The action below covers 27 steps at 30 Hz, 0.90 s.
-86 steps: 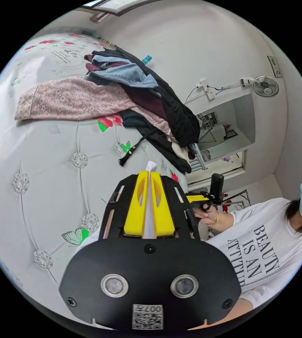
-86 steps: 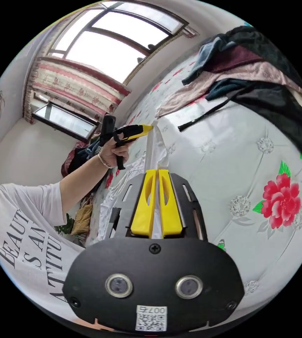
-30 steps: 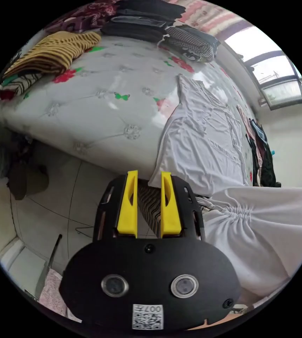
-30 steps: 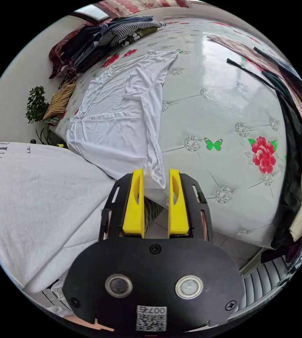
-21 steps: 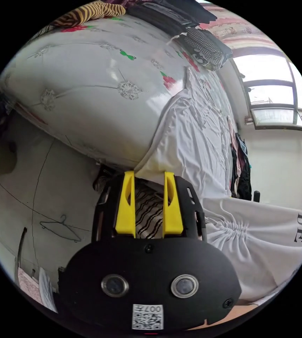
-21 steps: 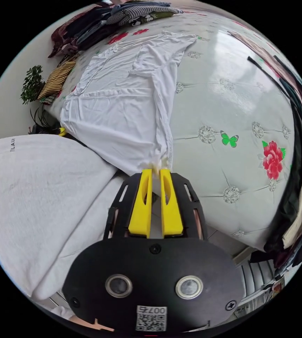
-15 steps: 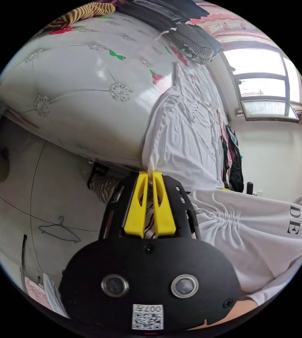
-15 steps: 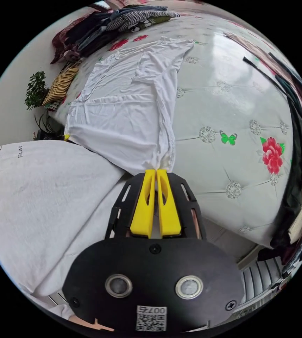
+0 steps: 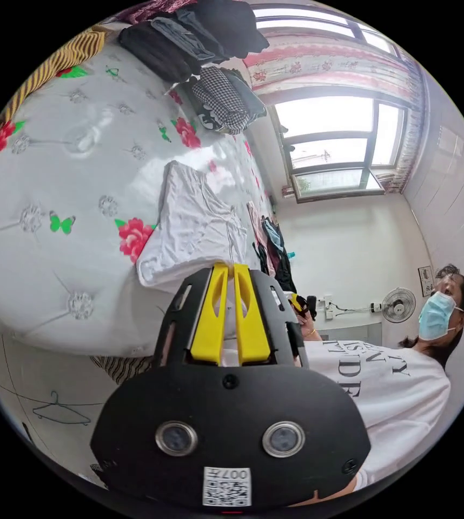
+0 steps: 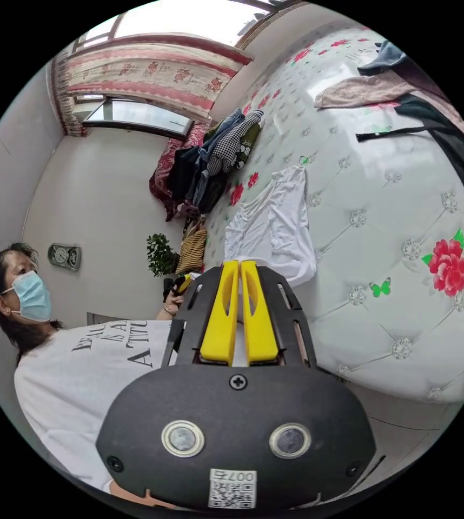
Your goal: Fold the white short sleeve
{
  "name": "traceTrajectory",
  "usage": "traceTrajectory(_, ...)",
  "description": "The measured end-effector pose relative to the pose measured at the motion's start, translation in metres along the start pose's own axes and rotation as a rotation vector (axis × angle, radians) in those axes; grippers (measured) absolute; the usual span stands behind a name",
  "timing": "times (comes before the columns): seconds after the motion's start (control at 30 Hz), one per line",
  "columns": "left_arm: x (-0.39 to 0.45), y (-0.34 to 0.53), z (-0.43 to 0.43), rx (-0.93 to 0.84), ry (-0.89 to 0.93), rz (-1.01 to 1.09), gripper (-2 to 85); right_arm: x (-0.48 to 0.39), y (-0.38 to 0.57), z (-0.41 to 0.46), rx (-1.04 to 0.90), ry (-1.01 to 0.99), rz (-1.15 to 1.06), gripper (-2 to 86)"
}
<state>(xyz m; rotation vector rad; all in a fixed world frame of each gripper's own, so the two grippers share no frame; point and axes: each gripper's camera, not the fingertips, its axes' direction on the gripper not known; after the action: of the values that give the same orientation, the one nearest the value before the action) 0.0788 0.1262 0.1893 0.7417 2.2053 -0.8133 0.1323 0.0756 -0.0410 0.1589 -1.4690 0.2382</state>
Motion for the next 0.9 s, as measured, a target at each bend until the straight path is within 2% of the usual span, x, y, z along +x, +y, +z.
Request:
traceTrajectory(0.2, -0.009, -0.126, 0.030, 0.113, -0.081, -0.086, 2.0, 0.009, -0.132, 0.028, 0.076, 0.092, 0.012, 0.3)
traceTrajectory(0.3, -0.024, -0.163, 0.047, 0.221, -0.104, -0.149, 9.1, 0.043, -0.174, 0.053, 0.143, 0.165, 0.111, 1.7)
traceTrajectory(0.37, -0.031, -0.171, 0.053, 0.222, -0.181, -0.185, 11.2, 0.065, -0.180, 0.069, 0.105, 0.186, 0.180, 2.5)
traceTrajectory(0.47, -0.037, -0.162, 0.054, 0.187, -0.314, -0.163, 11.9, 0.087, -0.154, 0.080, 0.085, 0.207, 0.198, 3.8)
traceTrajectory(0.6, -0.048, -0.102, 0.036, 0.145, -0.378, -0.122, 11.7, 0.117, -0.073, 0.069, 0.165, 0.177, 0.308, 6.1)
traceTrajectory(0.77, -0.064, -0.035, 0.020, 0.134, -0.290, -0.222, 11.7, 0.145, -0.005, 0.076, 0.235, 0.062, 0.482, 8.3)
traceTrajectory(0.9, -0.081, -0.027, 0.032, 0.123, -0.210, -0.288, 12.1, 0.156, -0.016, 0.105, 0.252, 0.033, 0.507, 9.0)
